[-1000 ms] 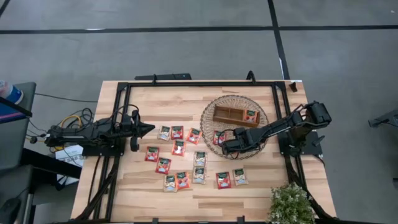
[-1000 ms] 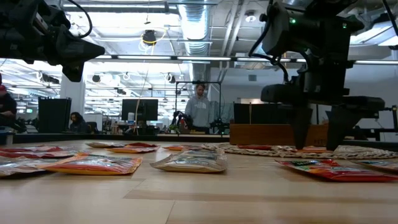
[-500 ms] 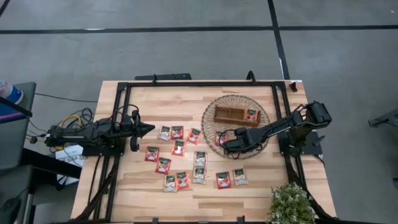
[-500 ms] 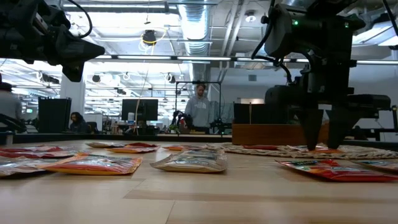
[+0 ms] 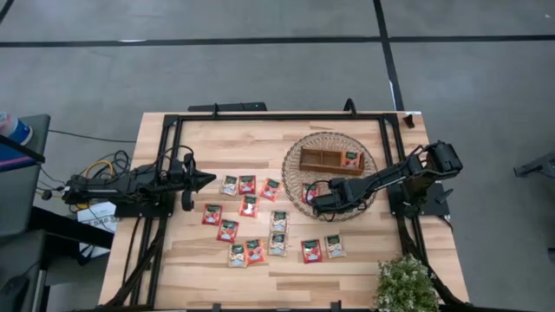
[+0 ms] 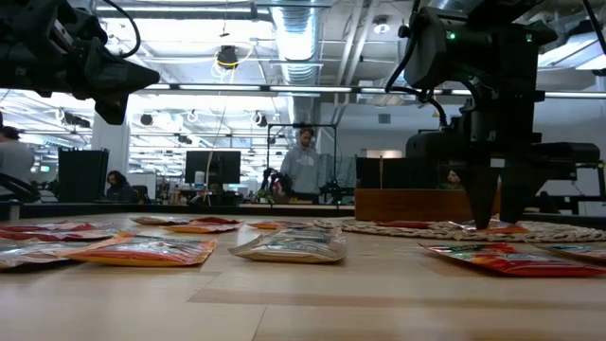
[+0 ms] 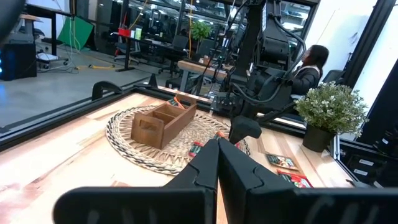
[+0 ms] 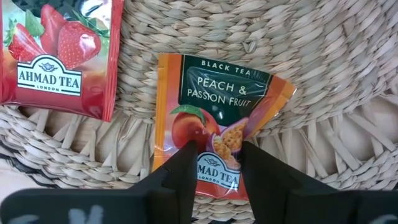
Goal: Pick & Place Tea
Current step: Put the orange tea pack into the right compartment of the brown organizer
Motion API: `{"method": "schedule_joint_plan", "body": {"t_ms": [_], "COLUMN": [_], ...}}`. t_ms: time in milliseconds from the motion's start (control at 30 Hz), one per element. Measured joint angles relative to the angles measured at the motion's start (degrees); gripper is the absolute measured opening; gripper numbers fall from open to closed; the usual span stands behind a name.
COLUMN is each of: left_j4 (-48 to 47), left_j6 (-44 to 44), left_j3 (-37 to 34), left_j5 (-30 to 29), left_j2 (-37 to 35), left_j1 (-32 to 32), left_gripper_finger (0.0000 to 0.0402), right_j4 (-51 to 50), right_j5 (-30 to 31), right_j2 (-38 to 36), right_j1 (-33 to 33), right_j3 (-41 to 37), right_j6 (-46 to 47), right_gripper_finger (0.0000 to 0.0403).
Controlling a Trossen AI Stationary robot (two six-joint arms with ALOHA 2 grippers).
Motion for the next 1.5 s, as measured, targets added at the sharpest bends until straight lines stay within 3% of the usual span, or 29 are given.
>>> {"method": "schedule_joint_plan", "body": {"t_ms": [500, 967, 1133, 1500], "left_j4": [0.0, 0.0, 0.0, -0.1], "left_j6": [0.0, -0.2, -0.2, -0.2], "left_j3": [0.0, 0.0, 0.0, 0.0], "left_j5": [-0.1, -0.2, -0.1, 0.0], "left_j2": [0.0, 0.0, 0.0, 0.0], "left_j1": [0.0, 0.0, 0.0, 0.0], "left_gripper_finger": [0.0000, 0.0000, 0.0000, 0.0000], "right_j4": [-5.6, -7.7, -7.6, 1.3], "right_j5": [1.1, 2.7, 3.7, 2.1], "right_j2": [-5.4, -5.9, -5.9, -5.0], "right_j1": [0.1, 0.1, 0.1, 0.1], "right_j3": [-0.2, -0.2, -0.1, -4.7], "right_j6": [2.4, 3.4, 3.8, 3.8], "right_gripper_finger": [0.0097, 0.0091, 0.0122, 0.0252]}}
